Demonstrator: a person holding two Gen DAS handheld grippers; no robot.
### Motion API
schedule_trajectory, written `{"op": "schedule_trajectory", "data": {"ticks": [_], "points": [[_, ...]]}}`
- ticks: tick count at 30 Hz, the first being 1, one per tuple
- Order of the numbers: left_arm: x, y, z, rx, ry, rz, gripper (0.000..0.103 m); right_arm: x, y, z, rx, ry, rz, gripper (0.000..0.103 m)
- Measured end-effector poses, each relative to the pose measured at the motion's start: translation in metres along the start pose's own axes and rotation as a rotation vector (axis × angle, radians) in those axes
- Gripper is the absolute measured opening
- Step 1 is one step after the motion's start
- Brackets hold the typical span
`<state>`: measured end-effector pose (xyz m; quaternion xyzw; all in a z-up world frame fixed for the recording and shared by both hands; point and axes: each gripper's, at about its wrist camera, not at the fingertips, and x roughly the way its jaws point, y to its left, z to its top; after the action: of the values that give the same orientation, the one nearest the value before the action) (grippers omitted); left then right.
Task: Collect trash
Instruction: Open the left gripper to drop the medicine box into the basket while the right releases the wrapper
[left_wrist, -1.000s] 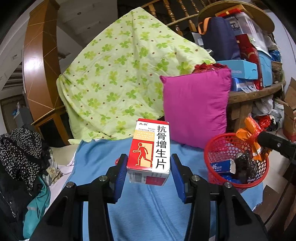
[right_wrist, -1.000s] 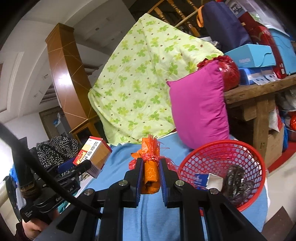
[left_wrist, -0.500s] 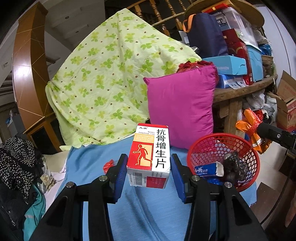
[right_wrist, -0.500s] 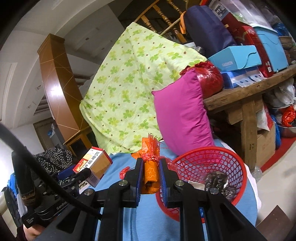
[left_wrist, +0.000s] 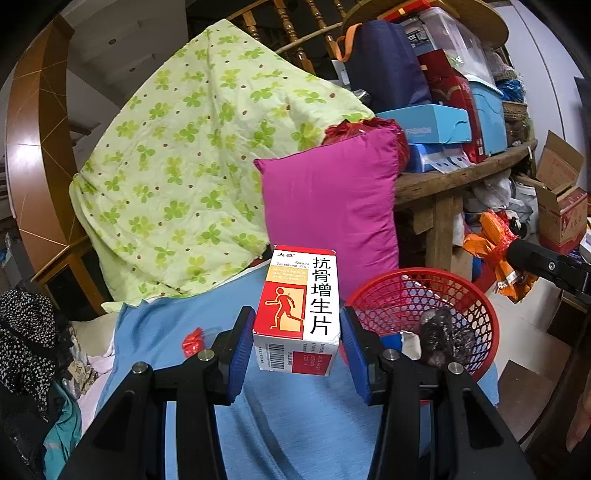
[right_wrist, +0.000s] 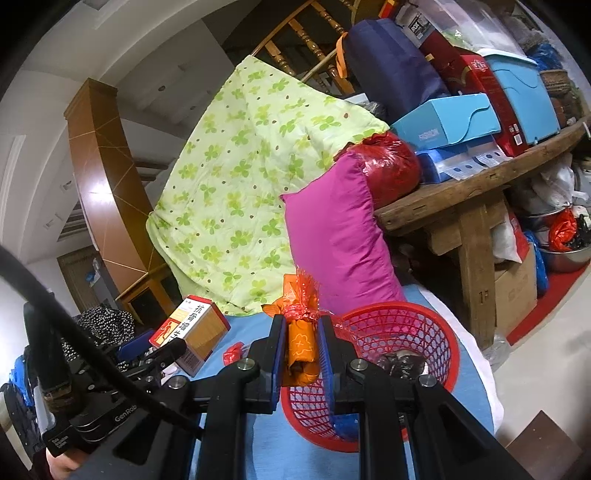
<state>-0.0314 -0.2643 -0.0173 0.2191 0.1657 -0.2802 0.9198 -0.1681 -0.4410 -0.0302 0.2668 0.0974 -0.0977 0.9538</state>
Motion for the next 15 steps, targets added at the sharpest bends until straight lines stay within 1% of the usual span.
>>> {"op": "schedule_trajectory", "data": {"ticks": [7, 11, 13, 15], "points": [[0.008, -0.014, 0.002, 0.014, -0.002, -0.049, 0.048, 0.0, -0.014, 0.0, 0.016, 0.0, -0.019, 0.019], [0.014, -0.022, 0.002, 0.019, 0.01, -0.071, 0.049, 0.0, -0.021, 0.001, 0.025, 0.001, -0.032, 0.019], [0.018, -0.023, 0.002, 0.012, 0.018, -0.094, 0.049, 0.0, -0.024, 0.001, 0.031, -0.001, -0.037, 0.019], [0.022, -0.024, 0.002, -0.004, 0.027, -0.133, 0.049, 0.0, -0.027, 0.001, 0.035, -0.001, -0.045, 0.019]]}}
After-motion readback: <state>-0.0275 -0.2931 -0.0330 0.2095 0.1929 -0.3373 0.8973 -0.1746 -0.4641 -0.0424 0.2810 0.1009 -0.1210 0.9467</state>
